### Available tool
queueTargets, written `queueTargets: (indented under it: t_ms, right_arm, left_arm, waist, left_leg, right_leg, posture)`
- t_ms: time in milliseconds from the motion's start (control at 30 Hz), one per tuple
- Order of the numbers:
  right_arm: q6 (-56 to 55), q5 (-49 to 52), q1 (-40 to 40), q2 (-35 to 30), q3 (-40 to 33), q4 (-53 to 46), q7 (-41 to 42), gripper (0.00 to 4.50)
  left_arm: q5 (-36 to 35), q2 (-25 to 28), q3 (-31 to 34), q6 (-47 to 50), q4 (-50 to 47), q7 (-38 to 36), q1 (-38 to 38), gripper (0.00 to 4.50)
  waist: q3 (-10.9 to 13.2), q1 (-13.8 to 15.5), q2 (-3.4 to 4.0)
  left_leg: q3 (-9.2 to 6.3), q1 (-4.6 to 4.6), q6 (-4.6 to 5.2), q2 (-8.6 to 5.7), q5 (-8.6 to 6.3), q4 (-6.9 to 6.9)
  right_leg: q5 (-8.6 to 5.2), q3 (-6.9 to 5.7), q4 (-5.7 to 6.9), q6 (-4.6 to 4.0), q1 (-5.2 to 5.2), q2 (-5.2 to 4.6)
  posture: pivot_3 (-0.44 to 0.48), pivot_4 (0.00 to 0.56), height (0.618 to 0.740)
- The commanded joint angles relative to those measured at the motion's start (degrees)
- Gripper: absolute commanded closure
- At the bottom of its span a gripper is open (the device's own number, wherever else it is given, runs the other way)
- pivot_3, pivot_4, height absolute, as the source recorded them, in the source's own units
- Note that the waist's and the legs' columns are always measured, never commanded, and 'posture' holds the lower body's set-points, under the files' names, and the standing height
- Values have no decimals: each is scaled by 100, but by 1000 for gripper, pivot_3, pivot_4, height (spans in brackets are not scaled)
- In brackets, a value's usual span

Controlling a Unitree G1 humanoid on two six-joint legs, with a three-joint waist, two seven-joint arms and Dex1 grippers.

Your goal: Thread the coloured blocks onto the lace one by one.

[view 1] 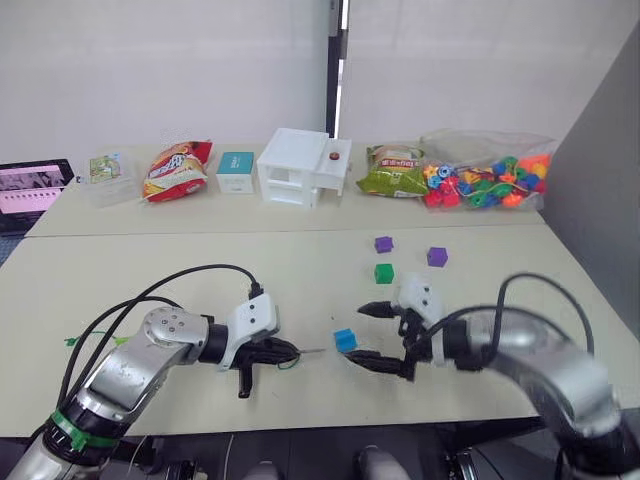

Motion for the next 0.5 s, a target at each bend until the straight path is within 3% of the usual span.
queueTargets:
  t_ms: [33,167,500]
  right_arm:
    - [-1653,-990,-844,-95,1046,1244,1351,35]
    - [-2880,-1597,-1381,181,1612,2440,2062,35]
    - [-4266,-2357,-1715,755,1768,4061,2423,35]
  left_arm:
    - [-75,119,146,184,-425,156,161,4500]
    - [-114,106,252,361,-623,390,319,4500]
    - [-83,187,389,332,-663,549,568,4500]
  waist:
    - [0,-21,0]
    - [0,27,0]
    - [0,53,0]
  left_leg:
    - [3,-1,0,-1,0,0]
    - [1,-12,0,-5,0,7]
    - [-2,-36,-2,-11,0,12]
  right_leg:
    - [0,2,-2,0,-2,-2]
    - [2,0,-2,0,-8,-10]
    - [16,-1,-2,8,-26,-19]
  posture:
    - [0,150,740]
    - [0,150,740]
    - [0,150,740]
